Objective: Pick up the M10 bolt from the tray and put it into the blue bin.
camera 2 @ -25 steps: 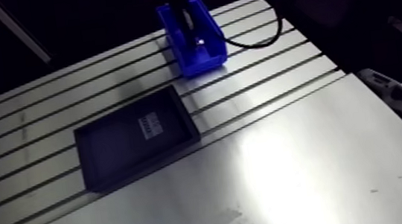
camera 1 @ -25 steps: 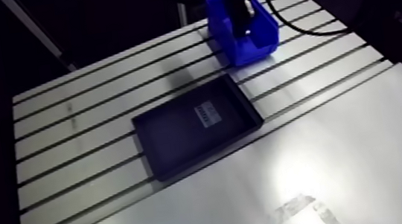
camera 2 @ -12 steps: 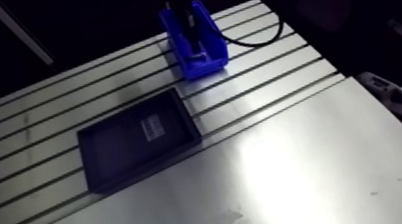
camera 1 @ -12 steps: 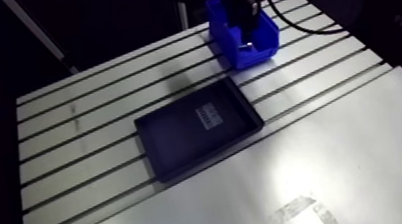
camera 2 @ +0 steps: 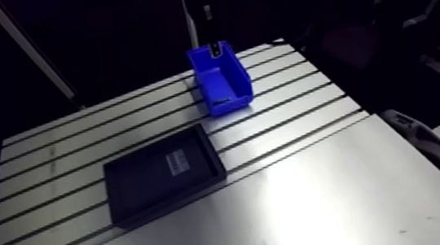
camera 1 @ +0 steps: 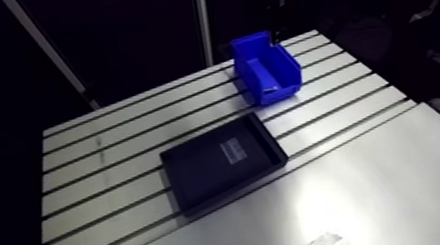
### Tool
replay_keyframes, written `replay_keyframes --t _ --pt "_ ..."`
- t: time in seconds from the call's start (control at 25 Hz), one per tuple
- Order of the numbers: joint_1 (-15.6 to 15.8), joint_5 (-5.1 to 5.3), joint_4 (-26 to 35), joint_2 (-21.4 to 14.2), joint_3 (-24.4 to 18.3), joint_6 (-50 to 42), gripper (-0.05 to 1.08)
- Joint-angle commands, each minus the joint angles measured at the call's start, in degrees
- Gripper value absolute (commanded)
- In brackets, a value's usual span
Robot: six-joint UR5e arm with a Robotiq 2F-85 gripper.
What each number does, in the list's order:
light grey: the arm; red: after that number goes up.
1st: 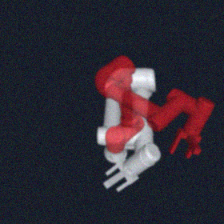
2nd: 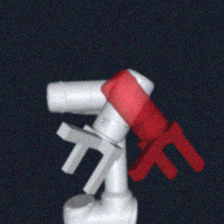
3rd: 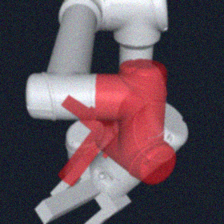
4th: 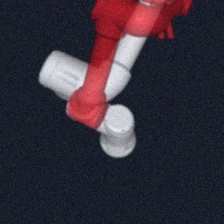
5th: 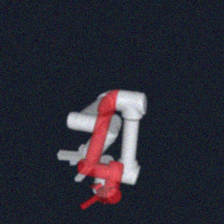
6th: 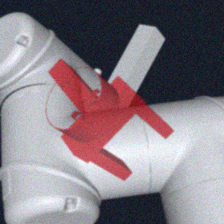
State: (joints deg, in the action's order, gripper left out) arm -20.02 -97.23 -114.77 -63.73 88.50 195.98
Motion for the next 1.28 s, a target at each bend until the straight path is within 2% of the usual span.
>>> replay_keyframes --t 0.04,0.12,0.2,0.36,0.44,0.52,0.64,0.72,0.76,0.88,0.92,1.0,1.28 --pt "0.1 -0.11 8.4 -9.2 -2.6 0.0 0.01" --pt "0.2 -0.11 10.8 -11.4 -2.6 -1.1 0.01" --pt "0.2 0.42 13.7 -13.4 -2.7 -4.0 0.01" --pt "1.6 0.51 17.9 -15.7 -2.9 -21.4 0.01" --pt "4.2 0.95 19.3 -16.9 -3.1 -27.4 0.01" --pt "4.7 1.39 20.2 -18.1 -3.4 -36.1 0.01" --pt "5.1 1.30 22.7 -20.2 -3.7 -45.1 0.01" --pt "5.1 1.83 24.2 -20.9 -4.2 -50.4 0.01" --pt "5.2 2.44 24.8 -21.2 -4.3 -53.5 0.01" --pt "5.2 5.43 26.8 -21.9 -4.9 -64.1 0.01" --pt "5.1 6.13 27.5 -22.0 -5.2 -68.0 0.01" --pt "5.1 6.49 29.0 -22.4 -5.6 -75.0 0.01" --pt "4.8 6.40 29.6 -23.1 -7.5 -91.8 0.01"
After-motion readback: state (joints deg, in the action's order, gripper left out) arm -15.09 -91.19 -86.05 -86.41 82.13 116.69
